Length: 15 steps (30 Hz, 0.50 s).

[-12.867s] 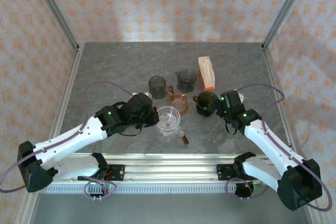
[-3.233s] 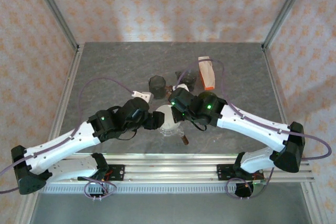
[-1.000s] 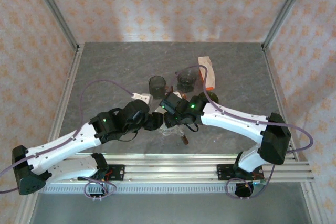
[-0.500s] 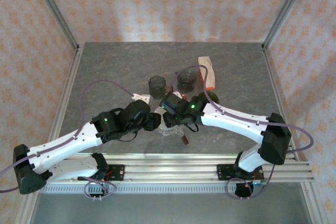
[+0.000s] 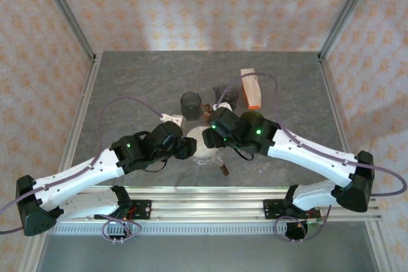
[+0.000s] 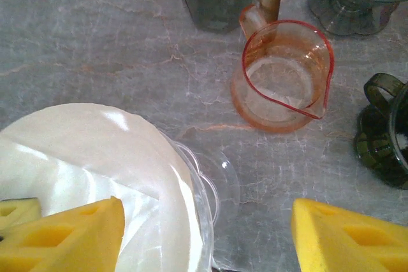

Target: Place the coffee filter in the dripper

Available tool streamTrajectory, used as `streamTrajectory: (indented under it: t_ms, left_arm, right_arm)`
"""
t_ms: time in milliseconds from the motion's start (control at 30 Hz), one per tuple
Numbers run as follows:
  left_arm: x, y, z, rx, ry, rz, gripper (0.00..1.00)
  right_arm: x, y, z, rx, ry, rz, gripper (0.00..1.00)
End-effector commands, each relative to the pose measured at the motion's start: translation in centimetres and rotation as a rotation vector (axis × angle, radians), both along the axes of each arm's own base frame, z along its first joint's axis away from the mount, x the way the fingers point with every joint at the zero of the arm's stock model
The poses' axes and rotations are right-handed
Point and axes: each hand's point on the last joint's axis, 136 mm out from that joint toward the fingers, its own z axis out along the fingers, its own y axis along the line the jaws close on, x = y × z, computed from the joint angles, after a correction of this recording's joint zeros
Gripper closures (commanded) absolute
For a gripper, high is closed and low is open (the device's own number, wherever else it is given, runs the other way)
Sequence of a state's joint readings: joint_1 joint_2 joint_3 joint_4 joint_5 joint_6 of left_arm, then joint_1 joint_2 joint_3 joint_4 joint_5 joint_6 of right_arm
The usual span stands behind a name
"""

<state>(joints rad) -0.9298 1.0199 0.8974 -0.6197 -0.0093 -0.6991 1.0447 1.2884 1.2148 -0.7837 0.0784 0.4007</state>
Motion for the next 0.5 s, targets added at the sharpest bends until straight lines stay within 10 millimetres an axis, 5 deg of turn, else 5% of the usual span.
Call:
streamTrajectory:
  t_ms: [0,233,467]
  left_arm:
    - [0.1,-0.3,0.7,-0.021,-0.011,0.006,0.44]
    - [0.1,-0.2,0.3,-0.016,-0.009,0.014,0.44]
    - [0.2,-0.1,1.2,-0.036,-0.024,0.024,0.41]
  right_arm:
    - [-0.5,-1.6,-0.4,-0.004,-0.006,-0.043,0.31]
    - [-1.1,-2.1,-1.6,0.002,0.017,-0.044,0.32]
    - [-0.5,-1.8,1.0,0.043,-0.044,-0.045,0.31]
